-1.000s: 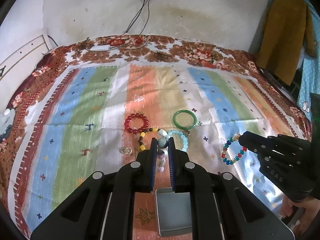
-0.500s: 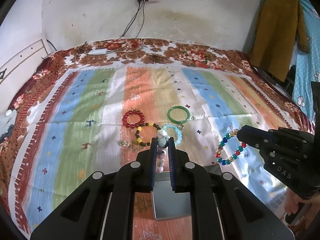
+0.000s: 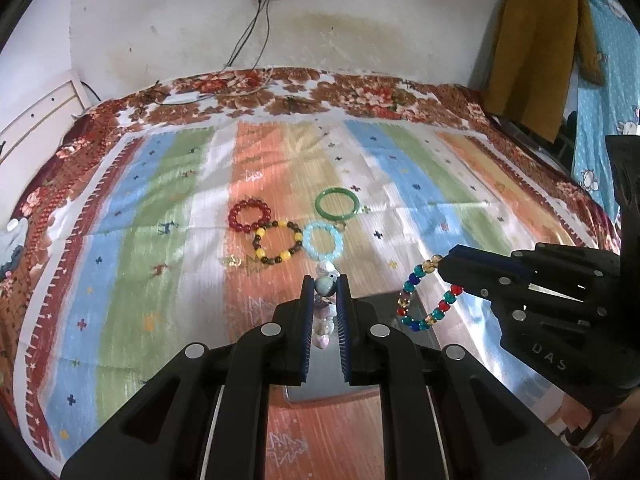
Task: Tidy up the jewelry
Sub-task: 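Lift both held bracelets and carry them over the silver tin, then open both tools to drop the bracelets into the tin, then move left tool to yellow-black bracelet while right tool approaches light blue bracelet, then close left tool on yellow-black bracelet while right tool grips light blue bracelet, then lift both held bracelets and carry them over the silver tin, then open both tools to drop the bracelets into the tin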
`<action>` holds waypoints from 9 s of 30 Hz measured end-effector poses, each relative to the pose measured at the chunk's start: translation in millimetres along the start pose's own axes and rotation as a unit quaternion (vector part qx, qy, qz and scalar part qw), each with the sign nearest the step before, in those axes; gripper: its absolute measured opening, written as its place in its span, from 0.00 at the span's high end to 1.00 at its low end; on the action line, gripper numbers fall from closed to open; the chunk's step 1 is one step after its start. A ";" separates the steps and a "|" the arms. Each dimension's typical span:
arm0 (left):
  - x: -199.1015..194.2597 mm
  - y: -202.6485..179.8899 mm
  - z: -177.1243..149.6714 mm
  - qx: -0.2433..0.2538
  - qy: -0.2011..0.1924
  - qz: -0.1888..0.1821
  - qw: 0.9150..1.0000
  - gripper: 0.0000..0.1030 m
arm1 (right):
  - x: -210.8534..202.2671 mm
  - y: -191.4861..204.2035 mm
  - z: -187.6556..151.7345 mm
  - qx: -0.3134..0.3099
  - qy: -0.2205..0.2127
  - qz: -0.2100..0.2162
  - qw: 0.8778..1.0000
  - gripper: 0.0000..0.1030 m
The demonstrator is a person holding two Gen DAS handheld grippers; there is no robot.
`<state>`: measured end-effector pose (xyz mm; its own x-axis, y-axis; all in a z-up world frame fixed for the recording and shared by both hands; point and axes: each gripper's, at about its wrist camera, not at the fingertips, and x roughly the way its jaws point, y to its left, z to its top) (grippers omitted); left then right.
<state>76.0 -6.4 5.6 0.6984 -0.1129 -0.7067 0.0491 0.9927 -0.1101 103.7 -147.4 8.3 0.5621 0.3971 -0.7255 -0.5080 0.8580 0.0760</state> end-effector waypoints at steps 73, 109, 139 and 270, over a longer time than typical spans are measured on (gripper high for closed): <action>141.0 99.3 48.7 -0.107 0.132 0.047 0.984 0.34 | 133.2 -73.7 40.2 0.087 0.105 -0.030 0.990 0.39; 209.8 106.6 52.2 -0.085 0.183 0.041 0.979 0.36 | 207.6 -82.3 53.2 0.089 0.171 -0.029 0.981 0.39; 234.7 111.3 50.1 -0.040 0.202 0.073 0.976 0.91 | 227.6 -78.4 45.5 0.039 0.195 -0.039 0.979 0.88; 58.3 68.9 31.7 -0.088 0.071 0.050 0.992 0.54 | 62.2 -59.4 18.2 0.088 0.073 -0.001 0.993 0.57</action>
<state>142.7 56.7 -21.0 0.5845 -0.0310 -0.8108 -0.1500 0.9779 -0.1455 180.6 -167.8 -28.9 0.4548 0.3554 -0.8166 -0.3788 0.9070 0.1838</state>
